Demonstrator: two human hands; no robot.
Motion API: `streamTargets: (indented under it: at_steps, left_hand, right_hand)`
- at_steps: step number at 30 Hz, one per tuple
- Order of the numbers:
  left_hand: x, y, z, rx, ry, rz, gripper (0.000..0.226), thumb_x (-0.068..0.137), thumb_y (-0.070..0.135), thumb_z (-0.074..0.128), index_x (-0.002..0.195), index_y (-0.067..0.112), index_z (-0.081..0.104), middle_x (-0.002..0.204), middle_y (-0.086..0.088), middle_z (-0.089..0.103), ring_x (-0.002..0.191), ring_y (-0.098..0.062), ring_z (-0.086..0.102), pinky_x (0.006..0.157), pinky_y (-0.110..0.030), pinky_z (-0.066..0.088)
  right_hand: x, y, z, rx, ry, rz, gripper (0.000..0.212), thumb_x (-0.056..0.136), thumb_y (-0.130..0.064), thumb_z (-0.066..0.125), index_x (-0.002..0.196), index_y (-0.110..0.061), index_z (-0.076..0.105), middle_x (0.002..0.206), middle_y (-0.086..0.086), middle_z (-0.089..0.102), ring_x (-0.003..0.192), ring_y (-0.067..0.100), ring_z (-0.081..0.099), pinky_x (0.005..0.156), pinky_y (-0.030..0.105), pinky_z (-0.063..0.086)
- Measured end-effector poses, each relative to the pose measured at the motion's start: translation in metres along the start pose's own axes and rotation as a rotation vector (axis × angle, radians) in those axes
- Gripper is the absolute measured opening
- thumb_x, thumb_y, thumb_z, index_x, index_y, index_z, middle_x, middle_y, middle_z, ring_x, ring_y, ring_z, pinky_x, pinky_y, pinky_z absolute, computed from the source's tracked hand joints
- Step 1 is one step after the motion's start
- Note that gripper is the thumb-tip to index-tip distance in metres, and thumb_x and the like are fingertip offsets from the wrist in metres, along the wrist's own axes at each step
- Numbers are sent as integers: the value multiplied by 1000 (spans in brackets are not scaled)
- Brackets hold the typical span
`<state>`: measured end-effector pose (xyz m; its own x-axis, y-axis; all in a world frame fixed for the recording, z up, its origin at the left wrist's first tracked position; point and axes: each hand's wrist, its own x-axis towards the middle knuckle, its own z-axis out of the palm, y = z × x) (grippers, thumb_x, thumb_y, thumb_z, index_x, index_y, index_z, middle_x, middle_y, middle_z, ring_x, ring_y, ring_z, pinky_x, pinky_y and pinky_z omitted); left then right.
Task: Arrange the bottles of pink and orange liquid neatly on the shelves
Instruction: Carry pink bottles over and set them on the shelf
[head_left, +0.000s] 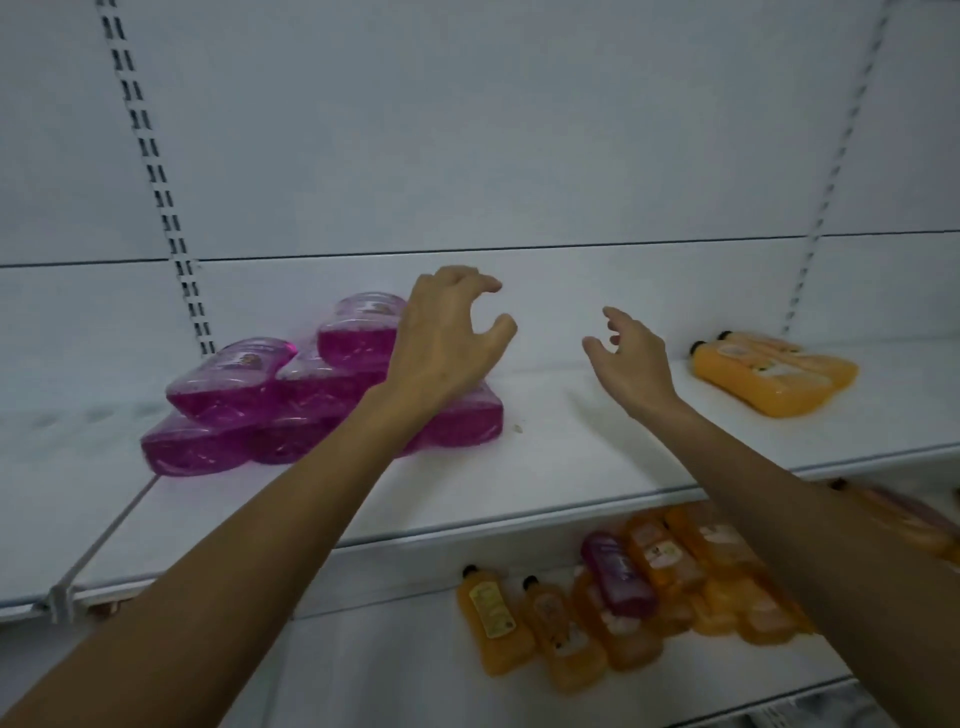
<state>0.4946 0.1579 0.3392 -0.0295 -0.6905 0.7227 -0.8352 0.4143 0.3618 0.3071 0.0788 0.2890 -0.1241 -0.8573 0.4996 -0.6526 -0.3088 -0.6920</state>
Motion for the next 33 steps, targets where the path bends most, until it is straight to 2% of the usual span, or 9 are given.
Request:
streamTargets:
  at_steps: [2,5,8,14,17,21,24,29,33]
  left_hand:
    - [-7,19,17,-80,-43,39,36,85,24,58,120,14,61,129,-4,56,115,-19,51,102,-29,35]
    - [-27,48,48,-229,-108,80,32,85,18,59,116,13,63,120,-2,62,100,-12,59,93,-34,47]
    - [-57,79,85,-323,-176,103,28,86,13,58,113,12,64,115,-1,63,91,-7,58,85,-26,50]
    - [-123,134,160,-432,-346,110,30,84,13,56,113,10,63,106,-4,65,92,-14,60,80,-24,49]
    - [-159,151,194,-425,-452,19,35,83,20,53,116,12,62,107,1,63,97,-11,56,83,-22,43]
    - [-205,146,233,-406,-508,-99,31,83,14,63,114,10,64,108,-4,66,97,-18,61,77,-19,41]
    - [-229,130,256,-419,-539,-227,29,83,6,65,112,8,64,104,-3,66,92,-12,60,76,-18,43]
    - [-236,95,298,-367,-584,-384,32,83,7,65,114,8,62,109,-8,64,91,-12,54,76,-21,40]
    - [-222,54,342,-296,-592,-499,33,84,13,65,115,6,60,112,-14,63,99,-27,59,78,-26,44]
  right_hand:
    - [-7,19,-25,-48,35,29,53,93,-24,53,142,-11,39,141,11,46,128,27,44,105,41,39]
    - [-23,52,-66,-123,66,70,53,90,-19,55,141,-9,42,136,13,50,124,28,46,99,38,41]
    - [-46,89,-107,-167,80,120,50,89,-17,56,137,-9,45,133,10,52,121,27,48,96,39,42]
    - [-107,160,-152,-201,70,171,34,88,-9,55,121,-6,54,116,11,56,103,25,54,83,35,45]
    - [-139,192,-156,-175,20,175,29,86,-11,61,113,-2,59,106,7,58,95,17,52,76,27,40]
    - [-170,236,-149,-135,-41,259,33,87,-18,63,118,-6,59,111,9,61,102,23,57,79,30,45]
    - [-185,259,-137,-116,-95,332,30,89,-16,62,116,-4,60,109,8,61,100,23,57,81,33,47]
    - [-190,290,-103,-86,-176,367,31,88,-7,61,118,-2,58,104,6,61,89,13,51,68,16,34]
    - [-176,317,-73,-80,-211,425,30,85,-2,61,114,-2,60,108,13,64,89,17,55,73,18,36]
